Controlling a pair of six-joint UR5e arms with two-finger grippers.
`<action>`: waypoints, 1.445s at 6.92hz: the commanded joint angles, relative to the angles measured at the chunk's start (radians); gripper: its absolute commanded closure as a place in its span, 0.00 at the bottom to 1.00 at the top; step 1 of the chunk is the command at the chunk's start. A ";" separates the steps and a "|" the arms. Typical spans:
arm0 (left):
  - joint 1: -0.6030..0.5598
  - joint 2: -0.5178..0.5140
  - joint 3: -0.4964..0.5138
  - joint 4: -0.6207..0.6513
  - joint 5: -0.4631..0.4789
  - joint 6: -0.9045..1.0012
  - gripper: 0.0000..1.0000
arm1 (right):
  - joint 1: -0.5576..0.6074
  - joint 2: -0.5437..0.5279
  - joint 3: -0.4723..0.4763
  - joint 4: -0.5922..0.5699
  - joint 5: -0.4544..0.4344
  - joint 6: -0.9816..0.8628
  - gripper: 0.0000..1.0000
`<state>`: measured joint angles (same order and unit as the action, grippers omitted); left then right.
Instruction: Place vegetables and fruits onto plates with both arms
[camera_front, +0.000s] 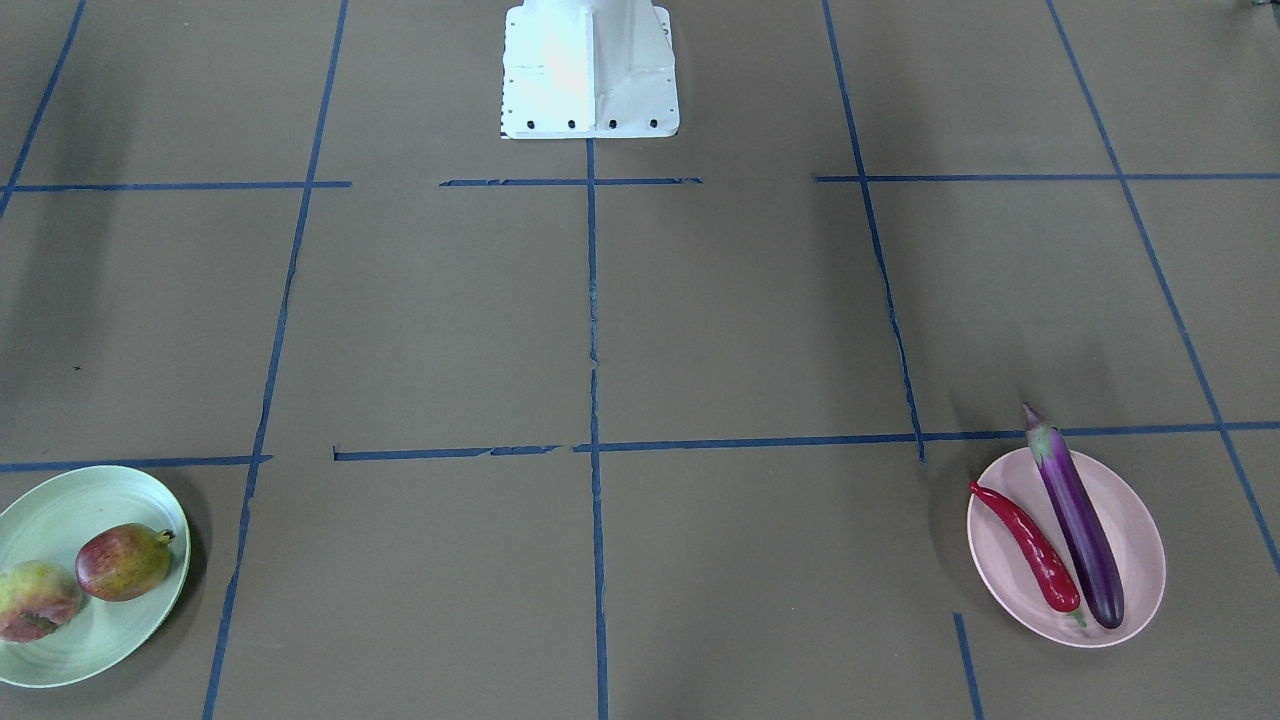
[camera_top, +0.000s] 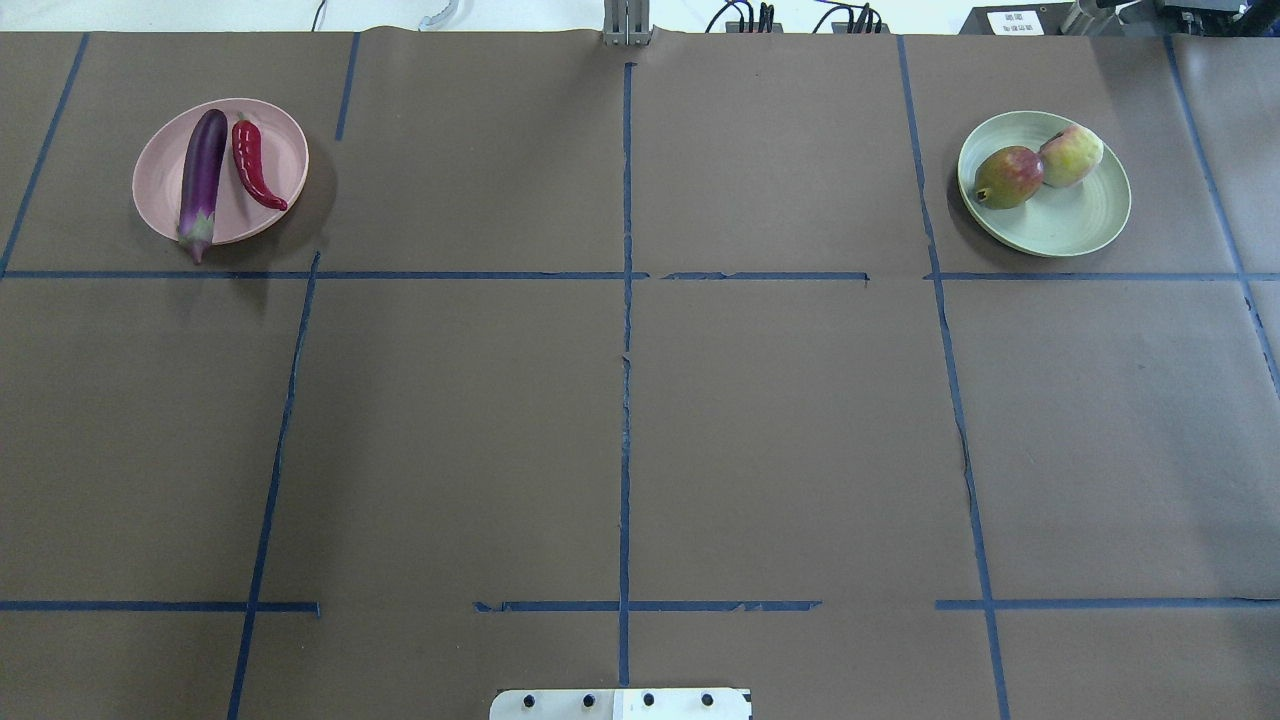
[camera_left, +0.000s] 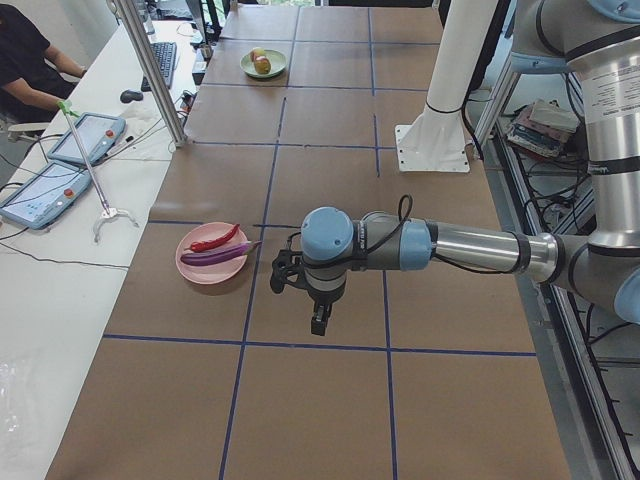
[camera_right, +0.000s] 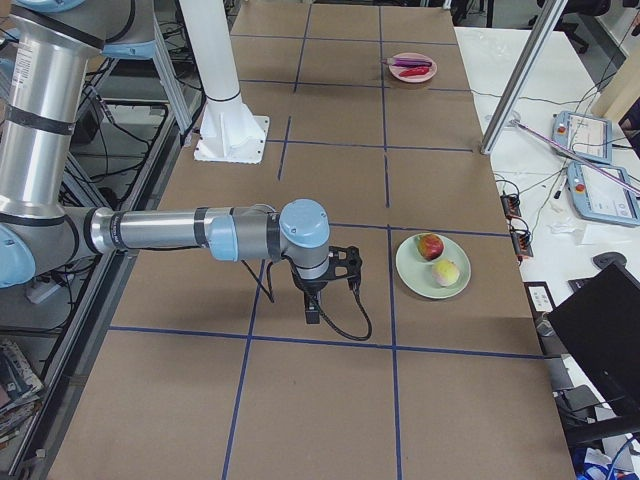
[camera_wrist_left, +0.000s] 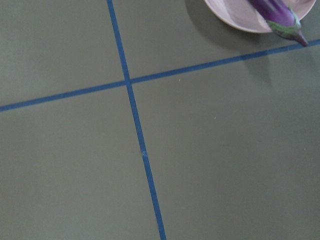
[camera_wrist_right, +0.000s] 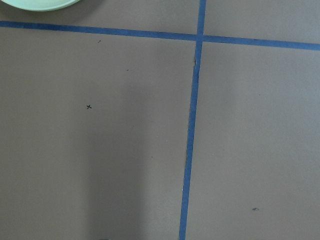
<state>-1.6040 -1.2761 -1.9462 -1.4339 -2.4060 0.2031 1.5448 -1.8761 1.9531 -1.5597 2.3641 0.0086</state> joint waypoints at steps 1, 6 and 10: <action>0.001 0.047 -0.011 -0.005 -0.002 0.004 0.00 | -0.002 -0.003 -0.002 0.004 0.012 0.005 0.00; 0.006 -0.016 0.024 0.006 0.005 -0.002 0.00 | -0.005 0.000 -0.007 0.012 0.001 0.001 0.00; 0.013 -0.006 0.024 0.006 0.024 -0.001 0.00 | -0.015 0.006 -0.031 0.001 0.007 0.004 0.00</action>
<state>-1.5920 -1.2781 -1.9107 -1.4289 -2.3836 0.2014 1.5358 -1.8757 1.9408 -1.5575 2.3695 0.0111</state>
